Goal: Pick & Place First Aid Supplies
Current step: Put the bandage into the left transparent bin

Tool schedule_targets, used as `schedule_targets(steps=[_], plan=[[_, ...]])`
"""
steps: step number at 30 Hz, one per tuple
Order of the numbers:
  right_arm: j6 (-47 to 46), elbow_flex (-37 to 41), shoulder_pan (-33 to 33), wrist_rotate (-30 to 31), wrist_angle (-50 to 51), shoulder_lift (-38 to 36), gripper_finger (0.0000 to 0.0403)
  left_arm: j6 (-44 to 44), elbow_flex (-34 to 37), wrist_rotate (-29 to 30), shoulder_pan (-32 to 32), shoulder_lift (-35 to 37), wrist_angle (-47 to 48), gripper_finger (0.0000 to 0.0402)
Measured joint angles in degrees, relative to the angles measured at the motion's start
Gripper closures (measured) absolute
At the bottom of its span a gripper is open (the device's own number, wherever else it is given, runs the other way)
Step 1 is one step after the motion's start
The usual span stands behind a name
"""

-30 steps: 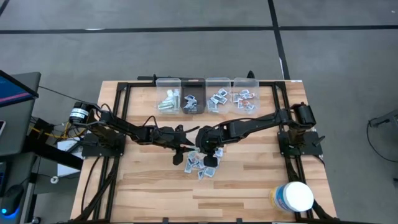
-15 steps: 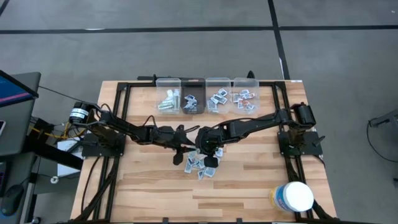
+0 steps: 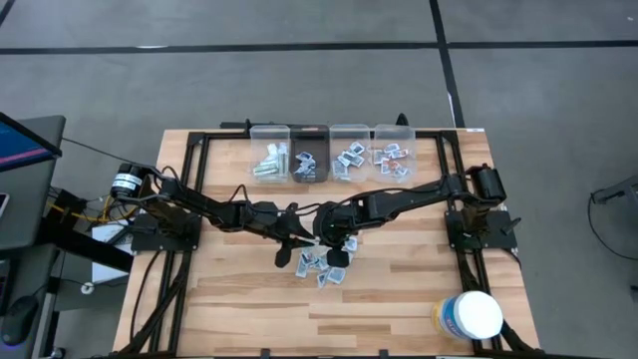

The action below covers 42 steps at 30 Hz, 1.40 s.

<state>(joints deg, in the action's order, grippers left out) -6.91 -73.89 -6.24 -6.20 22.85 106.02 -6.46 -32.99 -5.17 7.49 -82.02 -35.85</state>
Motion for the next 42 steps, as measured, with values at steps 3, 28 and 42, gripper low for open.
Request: schedule_targets(steps=[3, 28, 42], plan=[[0.01, 0.00, -0.02, 0.00, 0.00, 0.00, 0.0403, 0.12, 0.00, 0.26, -0.02, 0.00, 0.11, 0.0332], [-0.03, 0.00, -0.07, 0.02, 0.90, 0.00, 0.0403, 3.46, 4.25, 5.62, 0.77, 0.00, 21.02, 0.0256], [0.39, 0.02, 0.02, 0.09, 0.70, 0.08, 0.0403, 3.62, 7.81, 9.75, 3.48, 0.24, 19.45, 0.0295]])
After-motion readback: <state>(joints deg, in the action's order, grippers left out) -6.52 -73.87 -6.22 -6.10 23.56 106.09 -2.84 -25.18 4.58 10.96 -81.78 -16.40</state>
